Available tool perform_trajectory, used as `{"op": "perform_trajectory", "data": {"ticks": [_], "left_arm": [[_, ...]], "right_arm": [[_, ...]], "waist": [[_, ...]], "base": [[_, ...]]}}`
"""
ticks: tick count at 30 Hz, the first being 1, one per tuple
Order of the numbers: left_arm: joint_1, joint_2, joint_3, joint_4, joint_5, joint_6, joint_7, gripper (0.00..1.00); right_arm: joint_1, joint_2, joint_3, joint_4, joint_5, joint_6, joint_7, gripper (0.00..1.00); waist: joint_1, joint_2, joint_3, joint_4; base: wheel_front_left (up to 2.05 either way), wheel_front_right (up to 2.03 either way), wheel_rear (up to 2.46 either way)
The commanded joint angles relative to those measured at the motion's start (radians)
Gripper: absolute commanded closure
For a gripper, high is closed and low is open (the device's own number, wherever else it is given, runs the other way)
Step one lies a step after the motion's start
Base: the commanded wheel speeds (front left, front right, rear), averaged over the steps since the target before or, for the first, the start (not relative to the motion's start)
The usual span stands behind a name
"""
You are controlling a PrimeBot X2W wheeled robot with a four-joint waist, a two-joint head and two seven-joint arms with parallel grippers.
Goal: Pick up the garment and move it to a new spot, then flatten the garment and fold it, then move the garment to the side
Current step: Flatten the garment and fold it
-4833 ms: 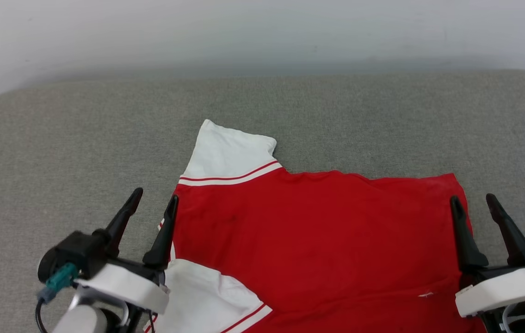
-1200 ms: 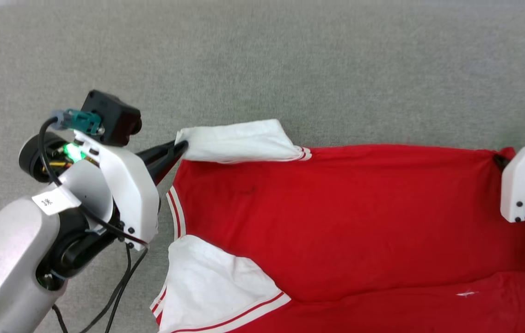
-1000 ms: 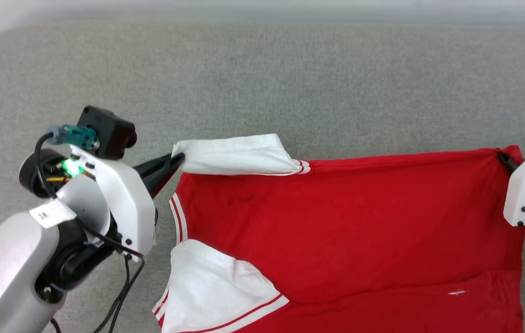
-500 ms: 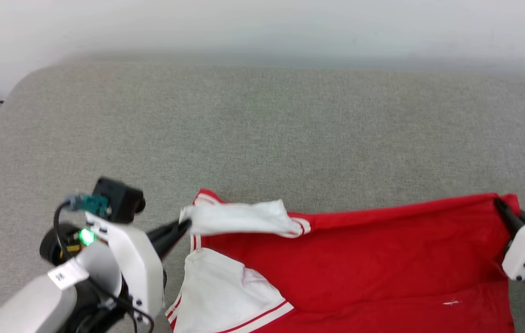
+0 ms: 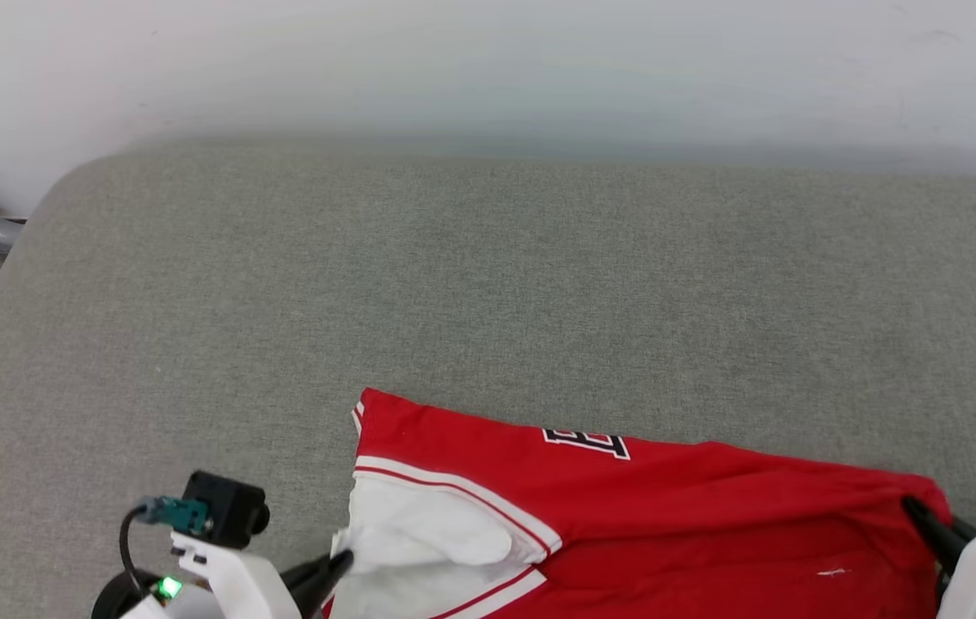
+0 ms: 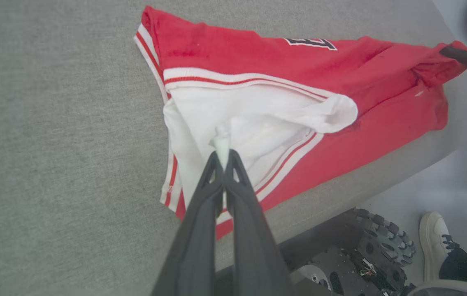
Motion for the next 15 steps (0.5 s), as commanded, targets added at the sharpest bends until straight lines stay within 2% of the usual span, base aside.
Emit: {"op": "perform_trajectory", "data": {"ticks": [1,10,15], "left_arm": [[0.025,0.001,-0.008,0.008,-0.005,0.003,-0.008,1.0],[0.058,-0.011,-0.036,0.071,-0.007,-0.013,-0.015,1.0],[0.042,-0.024,-0.052,0.098,0.003,-0.027,-0.009,1.0]], "right_arm": [[0.03,-0.023,0.016,-0.014,0.011,-0.001,0.006,1.0],[0.067,-0.126,0.107,-0.024,-0.007,-0.001,-0.012,1.0],[0.055,-0.152,0.148,-0.006,-0.025,-0.001,-0.029,1.0]], "waist": [[0.0001,-0.0001,-0.003,-0.002],[0.0001,-0.0001,0.0,-0.01],[0.0001,-0.0001,0.007,-0.012]], "base": [[0.0,0.0,0.0],[0.0,0.0,0.0],[0.0,0.0,0.0]]}}
